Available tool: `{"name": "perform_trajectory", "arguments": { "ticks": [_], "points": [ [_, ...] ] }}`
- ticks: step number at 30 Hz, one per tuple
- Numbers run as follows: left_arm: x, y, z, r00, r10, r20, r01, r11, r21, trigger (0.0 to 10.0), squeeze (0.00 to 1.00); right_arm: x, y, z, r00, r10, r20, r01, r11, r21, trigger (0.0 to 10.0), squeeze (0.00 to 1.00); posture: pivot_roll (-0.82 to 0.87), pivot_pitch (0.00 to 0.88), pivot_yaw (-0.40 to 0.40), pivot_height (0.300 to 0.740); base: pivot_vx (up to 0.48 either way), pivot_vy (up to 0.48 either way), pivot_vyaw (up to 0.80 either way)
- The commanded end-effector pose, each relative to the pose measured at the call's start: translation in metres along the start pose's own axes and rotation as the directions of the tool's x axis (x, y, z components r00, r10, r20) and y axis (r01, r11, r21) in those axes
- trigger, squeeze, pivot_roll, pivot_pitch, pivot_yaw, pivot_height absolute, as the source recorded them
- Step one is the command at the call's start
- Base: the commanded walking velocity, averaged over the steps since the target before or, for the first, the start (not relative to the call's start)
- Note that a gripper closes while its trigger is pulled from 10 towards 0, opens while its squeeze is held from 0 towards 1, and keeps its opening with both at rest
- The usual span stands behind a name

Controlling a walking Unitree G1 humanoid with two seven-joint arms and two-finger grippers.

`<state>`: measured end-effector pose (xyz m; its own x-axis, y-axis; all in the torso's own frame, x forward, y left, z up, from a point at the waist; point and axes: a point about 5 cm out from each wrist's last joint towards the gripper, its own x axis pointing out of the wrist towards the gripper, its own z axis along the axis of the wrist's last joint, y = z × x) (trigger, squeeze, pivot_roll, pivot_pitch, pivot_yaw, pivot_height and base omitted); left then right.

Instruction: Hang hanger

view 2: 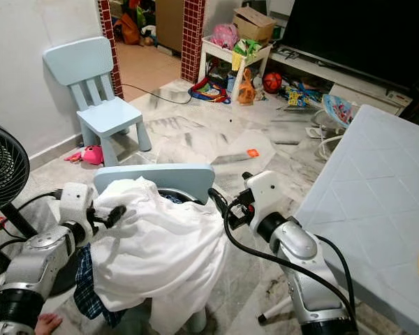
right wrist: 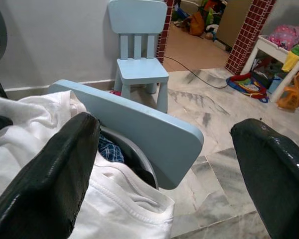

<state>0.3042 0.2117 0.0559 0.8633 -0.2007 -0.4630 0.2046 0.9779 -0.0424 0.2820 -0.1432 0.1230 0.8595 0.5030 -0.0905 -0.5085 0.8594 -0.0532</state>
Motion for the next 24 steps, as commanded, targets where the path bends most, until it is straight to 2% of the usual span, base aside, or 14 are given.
{"name": "perform_trajectory", "arguments": {
  "ticks": [1, 5, 12, 20, 24],
  "points": [
    [0.003, 0.001, 0.002, 1.0, -0.017, -0.006, 0.017, 0.999, 0.031, 0.0, 0.0, -0.001, 0.0, 0.005, 1.0, -0.009, 0.01, 0.009, 1.0, -0.015, 10.0, 0.0, -0.06, 0.038, -0.101, 0.74, 0.0, 0.0, 0.0],
    [0.004, 0.006, -0.002, 0.999, -0.025, -0.041, 0.027, 0.998, 0.057, 0.0, 0.0, 0.001, 0.002, 0.005, 1.0, -0.019, 0.014, 0.019, 1.0, -0.01, 10.0, 0.0, -0.05, 0.032, -0.09, 0.74, 0.0, 0.0, 0.0],
    [0.004, 0.001, -0.002, 0.997, -0.066, -0.038, 0.069, 0.994, 0.083, 0.0, 0.0, 0.004, 0.003, 0.003, 0.999, -0.03, 0.021, 0.031, 1.0, -0.003, 10.0, 0.0, -0.04, 0.02, -0.078, 0.74, 0.0, 0.0, 0.0],
    [0.002, -0.014, 0.001, 0.989, -0.149, -0.014, 0.15, 0.983, 0.103, 0.0, 0.0, 0.01, 0.005, 0.003, 0.999, -0.032, 0.03, 0.032, 0.999, 0.008, 10.0, 0.0, -0.02, 0.009, -0.076, 0.74, 0.0, 0.0, 0.0],
    [-0.001, -0.025, -0.004, 0.979, -0.202, -0.031, 0.204, 0.974, 0.102, 0.0, 0.0, 0.013, 0.005, 0.002, 0.999, -0.031, 0.032, 0.031, 0.999, 0.01, 10.0, 0.0, 0.0, 0.003, -0.075, 0.74, 0.0, 0.0, 0.0]
  ]
}}
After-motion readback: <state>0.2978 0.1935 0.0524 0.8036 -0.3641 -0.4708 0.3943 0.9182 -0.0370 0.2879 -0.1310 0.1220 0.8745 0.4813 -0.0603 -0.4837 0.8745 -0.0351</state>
